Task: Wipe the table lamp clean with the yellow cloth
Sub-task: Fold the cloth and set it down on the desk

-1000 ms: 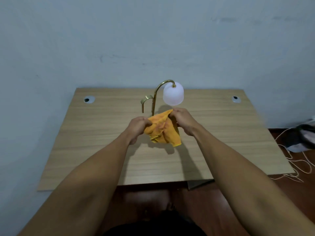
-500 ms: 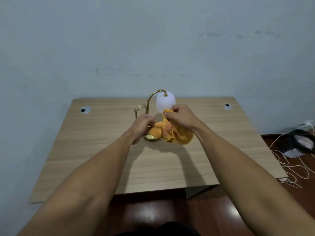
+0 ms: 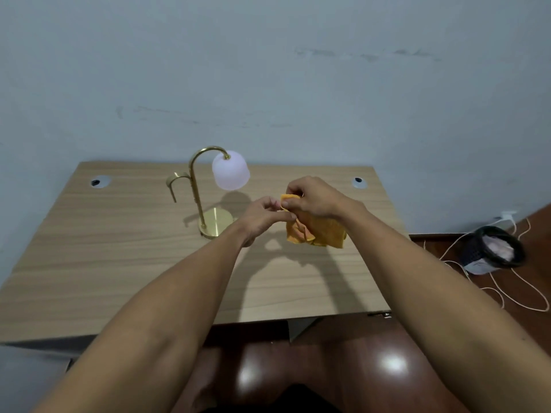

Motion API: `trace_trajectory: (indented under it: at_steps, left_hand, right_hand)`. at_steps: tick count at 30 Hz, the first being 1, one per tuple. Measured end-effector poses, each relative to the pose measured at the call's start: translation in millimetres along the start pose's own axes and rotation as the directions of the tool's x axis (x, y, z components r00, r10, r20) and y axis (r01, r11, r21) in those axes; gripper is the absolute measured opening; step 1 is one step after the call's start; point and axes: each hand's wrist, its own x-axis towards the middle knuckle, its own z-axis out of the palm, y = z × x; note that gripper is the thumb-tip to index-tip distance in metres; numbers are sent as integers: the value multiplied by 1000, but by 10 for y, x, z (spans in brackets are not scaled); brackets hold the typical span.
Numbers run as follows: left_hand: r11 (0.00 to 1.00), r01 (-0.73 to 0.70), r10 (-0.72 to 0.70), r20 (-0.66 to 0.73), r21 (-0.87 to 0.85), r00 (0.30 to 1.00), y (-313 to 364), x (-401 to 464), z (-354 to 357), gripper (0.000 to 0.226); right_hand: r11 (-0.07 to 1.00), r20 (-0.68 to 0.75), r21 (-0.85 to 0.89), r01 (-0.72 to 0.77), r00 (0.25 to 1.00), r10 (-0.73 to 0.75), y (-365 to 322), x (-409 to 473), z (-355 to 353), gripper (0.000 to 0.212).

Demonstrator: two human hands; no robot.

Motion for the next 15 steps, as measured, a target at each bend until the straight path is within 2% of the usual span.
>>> trace_trajectory:
  at_steps: [4, 9, 15]
  left_hand:
    - [999, -15, 18, -110, 30, 994, 96, 68, 383, 15]
    - [998, -21, 7, -235, -56, 972, 205, 132, 707, 14]
    - [989, 69, -83, -109, -128, 991, 245, 85, 858, 19]
  right_hand:
    - [998, 7, -39, 51, 999, -51, 277, -176, -206, 20]
    - [992, -41, 61, 111, 993, -108, 488, -317, -329, 21]
    - [944, -82, 313, 101, 993, -79, 649, -382, -498, 24]
